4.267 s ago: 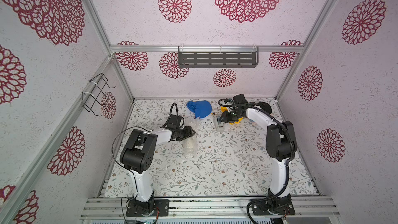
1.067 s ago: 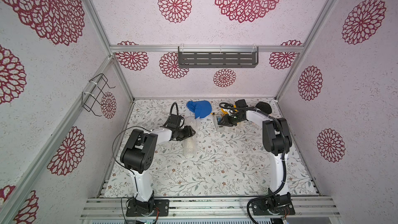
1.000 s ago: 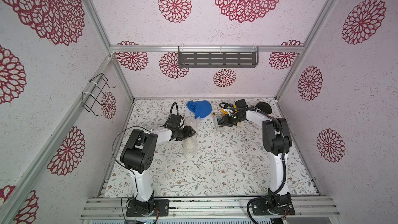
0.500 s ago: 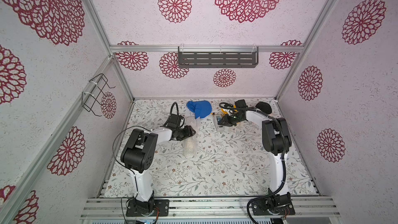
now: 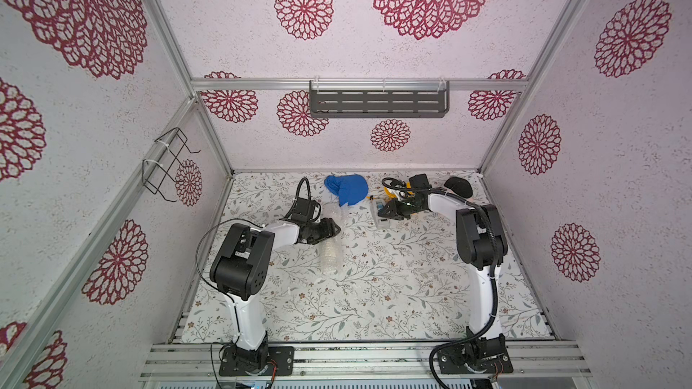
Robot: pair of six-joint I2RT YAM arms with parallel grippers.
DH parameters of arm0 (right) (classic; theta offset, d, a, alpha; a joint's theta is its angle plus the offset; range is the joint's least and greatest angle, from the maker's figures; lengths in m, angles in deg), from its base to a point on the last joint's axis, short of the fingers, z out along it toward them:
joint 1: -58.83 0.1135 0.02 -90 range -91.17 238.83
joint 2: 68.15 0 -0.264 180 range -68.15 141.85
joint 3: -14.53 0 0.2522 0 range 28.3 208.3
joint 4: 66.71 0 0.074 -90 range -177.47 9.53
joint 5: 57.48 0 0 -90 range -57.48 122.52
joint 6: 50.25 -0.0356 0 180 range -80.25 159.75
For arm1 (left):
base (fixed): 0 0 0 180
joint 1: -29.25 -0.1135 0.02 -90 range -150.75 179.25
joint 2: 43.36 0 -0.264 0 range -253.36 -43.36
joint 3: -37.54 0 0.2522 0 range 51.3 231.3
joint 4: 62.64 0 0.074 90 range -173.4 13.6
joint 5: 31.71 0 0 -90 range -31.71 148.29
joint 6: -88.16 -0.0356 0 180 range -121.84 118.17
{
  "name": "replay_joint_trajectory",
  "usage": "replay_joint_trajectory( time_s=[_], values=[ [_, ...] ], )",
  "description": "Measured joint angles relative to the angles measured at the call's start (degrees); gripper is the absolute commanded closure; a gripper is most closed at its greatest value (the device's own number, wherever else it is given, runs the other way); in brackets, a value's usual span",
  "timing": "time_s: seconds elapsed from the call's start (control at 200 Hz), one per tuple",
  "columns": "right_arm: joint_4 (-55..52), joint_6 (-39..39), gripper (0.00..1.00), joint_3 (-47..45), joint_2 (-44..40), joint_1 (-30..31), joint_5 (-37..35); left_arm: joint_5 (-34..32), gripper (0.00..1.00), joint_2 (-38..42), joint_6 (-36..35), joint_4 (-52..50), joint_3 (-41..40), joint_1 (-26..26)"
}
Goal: Wrap vases in bubble wrap
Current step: Tear off the tape using the Tape Cutter.
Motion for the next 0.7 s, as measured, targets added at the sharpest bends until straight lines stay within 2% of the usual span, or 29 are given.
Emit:
replay_joint_trajectory(
  time_s=[0.18, 0.405, 0.701],
  values=[
    [1.88, -0.74, 0.85, -1.18, -0.17, -0.17, 0.13, 0.2, 0.9, -0.09, -0.04, 0.02, 0.07, 0.0],
    [3.3, -1.9, 1.0, -1.92, -0.2, -0.2, 0.26, 0.37, 0.9, -0.24, -0.22, -0.09, 0.28, 0.0],
    [5.88, -5.73, 1.0, -3.21, -0.52, -0.33, 1.55, 0.37, 0.9, -0.26, -0.39, -0.22, 0.35, 0.0]
  ],
)
